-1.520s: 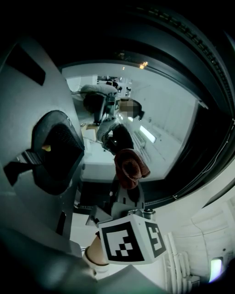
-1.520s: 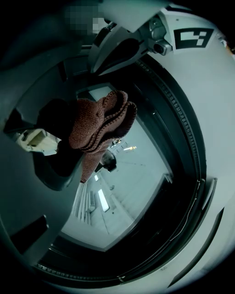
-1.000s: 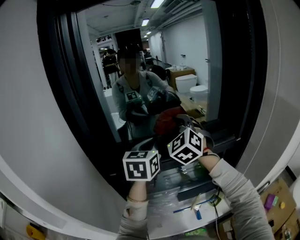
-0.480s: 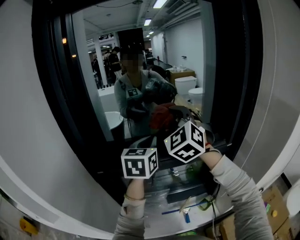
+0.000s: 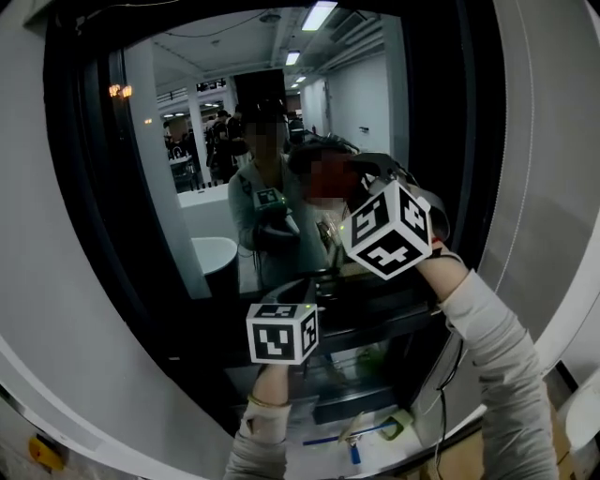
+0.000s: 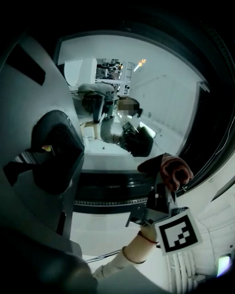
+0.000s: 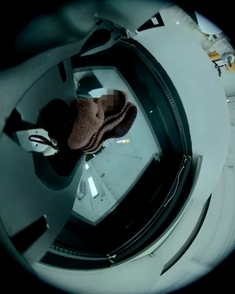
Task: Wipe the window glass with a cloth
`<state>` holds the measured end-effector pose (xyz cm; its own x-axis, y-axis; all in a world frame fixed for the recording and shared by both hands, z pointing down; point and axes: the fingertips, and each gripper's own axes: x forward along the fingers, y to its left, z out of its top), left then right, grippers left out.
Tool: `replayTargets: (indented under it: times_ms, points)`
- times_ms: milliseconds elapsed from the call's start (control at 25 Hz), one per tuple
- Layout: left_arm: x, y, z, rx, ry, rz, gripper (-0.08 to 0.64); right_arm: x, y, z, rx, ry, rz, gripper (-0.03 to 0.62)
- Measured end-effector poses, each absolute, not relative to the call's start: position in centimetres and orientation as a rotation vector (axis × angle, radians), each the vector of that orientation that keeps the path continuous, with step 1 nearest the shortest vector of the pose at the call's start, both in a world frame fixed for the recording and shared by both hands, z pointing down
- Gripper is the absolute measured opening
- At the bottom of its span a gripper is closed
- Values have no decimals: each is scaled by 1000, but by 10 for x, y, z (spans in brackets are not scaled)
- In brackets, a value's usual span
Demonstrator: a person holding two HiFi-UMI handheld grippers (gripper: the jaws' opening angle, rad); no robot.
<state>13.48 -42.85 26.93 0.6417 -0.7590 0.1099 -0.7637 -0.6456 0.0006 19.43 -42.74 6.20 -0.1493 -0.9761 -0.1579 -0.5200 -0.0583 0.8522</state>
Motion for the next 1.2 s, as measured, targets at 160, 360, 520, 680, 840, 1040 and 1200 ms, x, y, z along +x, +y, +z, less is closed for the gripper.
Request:
replayTargets:
  times_ms: [160, 360, 520, 680, 840, 1040, 1200]
  points:
    - [149, -436, 266, 2818, -1310, 150, 3, 227, -429, 0, 1669, -1607, -1200, 43]
    - [161, -445, 265, 2825, -1336, 153, 3, 268, -426, -75, 1808, -1478, -1277, 43]
    - [170, -454, 268, 2822, -1341, 155, 3, 292, -424, -128, 1907, -1361, -1335, 43]
    - [174, -460, 271, 2822, -1348, 169, 3, 310, -421, -166, 1984, -1255, -1364, 43]
    - [176, -462, 272, 2816, -1358, 174, 3, 323, -427, -181, 2015, -1178, -1354, 43]
    - [172, -467, 274, 2811, -1370, 180, 3, 320, -437, -181, 2023, -1188, -1348, 43]
    - [169, -467, 268, 2814, -1381, 158, 3, 315, -434, -175, 2020, -1245, -1343, 43]
